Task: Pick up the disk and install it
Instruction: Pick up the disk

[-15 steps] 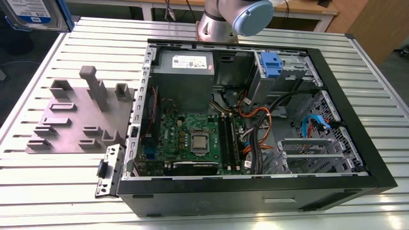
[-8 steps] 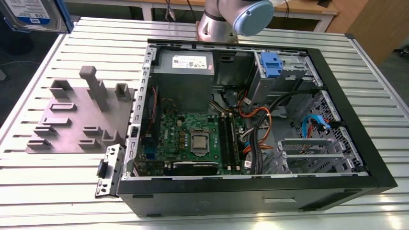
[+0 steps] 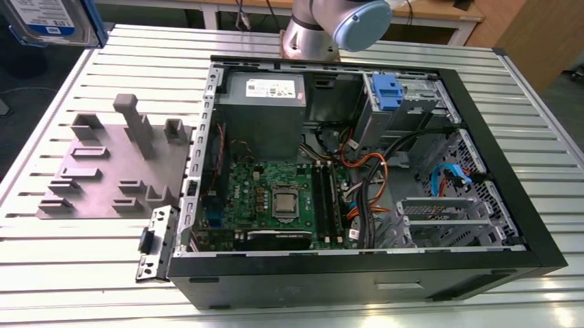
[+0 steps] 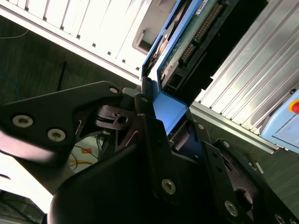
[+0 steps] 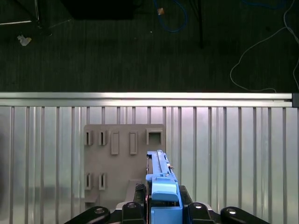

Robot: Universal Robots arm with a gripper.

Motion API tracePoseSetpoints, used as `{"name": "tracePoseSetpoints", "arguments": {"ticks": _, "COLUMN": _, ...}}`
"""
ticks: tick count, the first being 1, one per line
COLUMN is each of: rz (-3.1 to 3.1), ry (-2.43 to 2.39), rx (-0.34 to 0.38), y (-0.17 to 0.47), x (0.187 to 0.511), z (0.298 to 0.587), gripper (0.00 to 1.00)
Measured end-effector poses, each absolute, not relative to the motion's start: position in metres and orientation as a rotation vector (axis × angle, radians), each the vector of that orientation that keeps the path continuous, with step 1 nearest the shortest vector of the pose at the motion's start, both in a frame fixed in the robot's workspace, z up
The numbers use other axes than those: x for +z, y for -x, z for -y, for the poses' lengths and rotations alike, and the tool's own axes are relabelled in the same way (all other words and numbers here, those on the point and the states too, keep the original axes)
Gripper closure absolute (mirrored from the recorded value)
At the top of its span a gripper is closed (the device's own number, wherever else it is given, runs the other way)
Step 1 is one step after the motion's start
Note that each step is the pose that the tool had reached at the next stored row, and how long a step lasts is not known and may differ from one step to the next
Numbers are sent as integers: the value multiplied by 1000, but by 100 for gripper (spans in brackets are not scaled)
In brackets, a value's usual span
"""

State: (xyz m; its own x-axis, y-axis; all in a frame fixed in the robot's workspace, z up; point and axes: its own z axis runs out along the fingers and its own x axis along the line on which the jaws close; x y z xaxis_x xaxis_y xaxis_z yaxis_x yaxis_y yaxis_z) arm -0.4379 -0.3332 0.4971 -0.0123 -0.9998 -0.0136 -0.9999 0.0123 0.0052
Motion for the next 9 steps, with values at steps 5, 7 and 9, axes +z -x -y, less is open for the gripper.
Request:
{"name": "tracePoseSetpoints", "arguments": {"ticks": 5, "rz": -2231, "ry": 2203, "rx": 21, "y": 435, "x": 497, "z": 333, "gripper": 63}}
{"name": "tracePoseSetpoints", "arguments": {"ticks": 7, "rz": -2231, "ry": 2203, "rx": 21, "y": 435, "x": 497, "z": 333, "gripper": 63}}
{"name": "tracePoseSetpoints", "arguments": {"ticks": 9, "rz": -2231, "ry": 2203, "rx": 21, "y": 434, "x": 497, "z": 333, "gripper": 63}}
